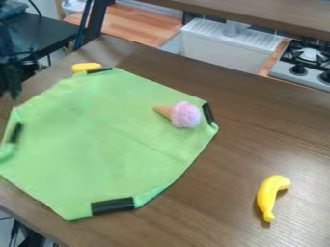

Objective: Unfolded the cloth from top right to bottom left

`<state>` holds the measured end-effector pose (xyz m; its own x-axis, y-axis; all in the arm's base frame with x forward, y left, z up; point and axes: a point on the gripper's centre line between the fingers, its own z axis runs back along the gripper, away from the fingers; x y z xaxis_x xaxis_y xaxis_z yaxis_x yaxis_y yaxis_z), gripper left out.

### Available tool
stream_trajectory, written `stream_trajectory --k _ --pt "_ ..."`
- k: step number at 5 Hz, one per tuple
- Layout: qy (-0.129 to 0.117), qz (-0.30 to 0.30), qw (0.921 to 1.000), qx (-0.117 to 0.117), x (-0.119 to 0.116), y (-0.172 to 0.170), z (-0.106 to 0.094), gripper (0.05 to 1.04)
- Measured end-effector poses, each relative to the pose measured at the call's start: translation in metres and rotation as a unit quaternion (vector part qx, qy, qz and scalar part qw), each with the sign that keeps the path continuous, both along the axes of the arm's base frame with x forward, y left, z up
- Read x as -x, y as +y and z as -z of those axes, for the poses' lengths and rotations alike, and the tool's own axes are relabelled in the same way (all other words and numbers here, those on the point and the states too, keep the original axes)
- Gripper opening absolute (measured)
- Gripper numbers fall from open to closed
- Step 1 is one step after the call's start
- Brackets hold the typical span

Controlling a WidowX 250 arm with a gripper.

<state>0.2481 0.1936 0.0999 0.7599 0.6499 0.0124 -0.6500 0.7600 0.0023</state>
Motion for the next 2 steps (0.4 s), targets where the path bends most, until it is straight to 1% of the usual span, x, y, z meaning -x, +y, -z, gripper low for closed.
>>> stream_trajectory --k 1,2 --pt "0.004 0.007 1.0 -0.004 -0.002 -0.004 -0.002 0.743" --pt "-0.035 0.049 0.998 -0.021 -0.018 -0.026 -0.017 0.984"
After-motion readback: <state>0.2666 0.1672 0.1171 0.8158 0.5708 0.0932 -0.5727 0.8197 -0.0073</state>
